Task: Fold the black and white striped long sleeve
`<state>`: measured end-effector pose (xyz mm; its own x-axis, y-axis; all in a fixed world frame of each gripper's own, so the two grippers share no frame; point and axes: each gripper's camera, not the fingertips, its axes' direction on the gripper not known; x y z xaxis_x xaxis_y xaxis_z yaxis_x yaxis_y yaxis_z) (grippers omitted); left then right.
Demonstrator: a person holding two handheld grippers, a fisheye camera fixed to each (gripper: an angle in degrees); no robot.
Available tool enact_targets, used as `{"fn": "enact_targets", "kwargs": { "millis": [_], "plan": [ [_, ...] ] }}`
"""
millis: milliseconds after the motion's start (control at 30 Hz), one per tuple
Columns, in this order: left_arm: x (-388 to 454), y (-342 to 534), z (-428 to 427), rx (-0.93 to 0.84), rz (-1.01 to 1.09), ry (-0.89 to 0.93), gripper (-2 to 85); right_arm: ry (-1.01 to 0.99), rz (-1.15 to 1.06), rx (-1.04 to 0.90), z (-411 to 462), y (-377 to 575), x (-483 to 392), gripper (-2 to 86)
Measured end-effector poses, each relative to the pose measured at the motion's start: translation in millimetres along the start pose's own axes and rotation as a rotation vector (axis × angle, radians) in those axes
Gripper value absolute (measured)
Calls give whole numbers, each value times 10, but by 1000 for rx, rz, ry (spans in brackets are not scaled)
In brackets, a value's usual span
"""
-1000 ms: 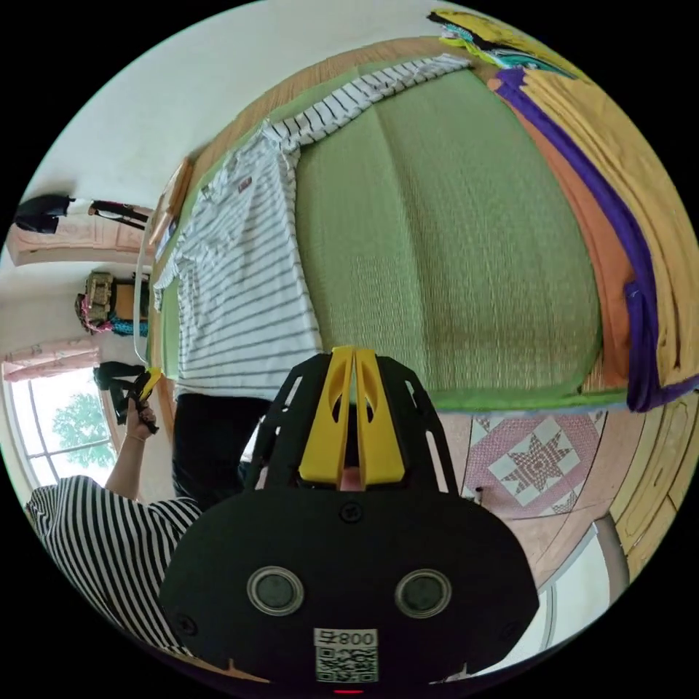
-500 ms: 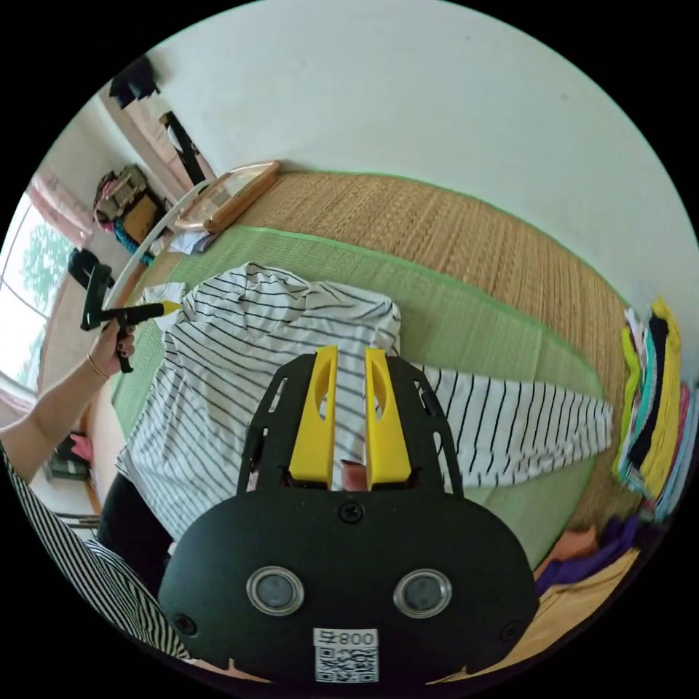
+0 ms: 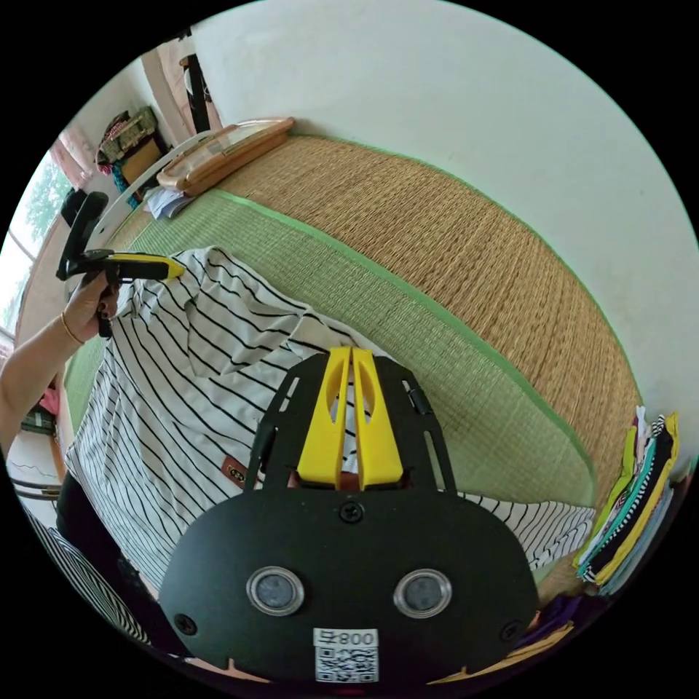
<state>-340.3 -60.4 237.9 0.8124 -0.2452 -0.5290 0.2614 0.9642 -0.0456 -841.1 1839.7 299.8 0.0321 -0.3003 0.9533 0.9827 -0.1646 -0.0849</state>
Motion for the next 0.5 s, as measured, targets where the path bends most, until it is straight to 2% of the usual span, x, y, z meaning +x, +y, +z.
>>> {"fn": "enact_targets", "kwargs": {
  "millis": [167,233,367,500],
  "plan": [
    [199,-221,-348,117,46,-18,5,-5,54,146,-488,-68,115,-1],
    [252,-323,-434,135,51,-40,6,-27,66,147,-523,-185,171,1],
    [312,-475,-491,116,33,-39,21,-10,111,21,-186,-441,229,26],
    [343,-404,-613,96,46,13,41,-87,161,109,-424,-118,329,48]
  ]
}}
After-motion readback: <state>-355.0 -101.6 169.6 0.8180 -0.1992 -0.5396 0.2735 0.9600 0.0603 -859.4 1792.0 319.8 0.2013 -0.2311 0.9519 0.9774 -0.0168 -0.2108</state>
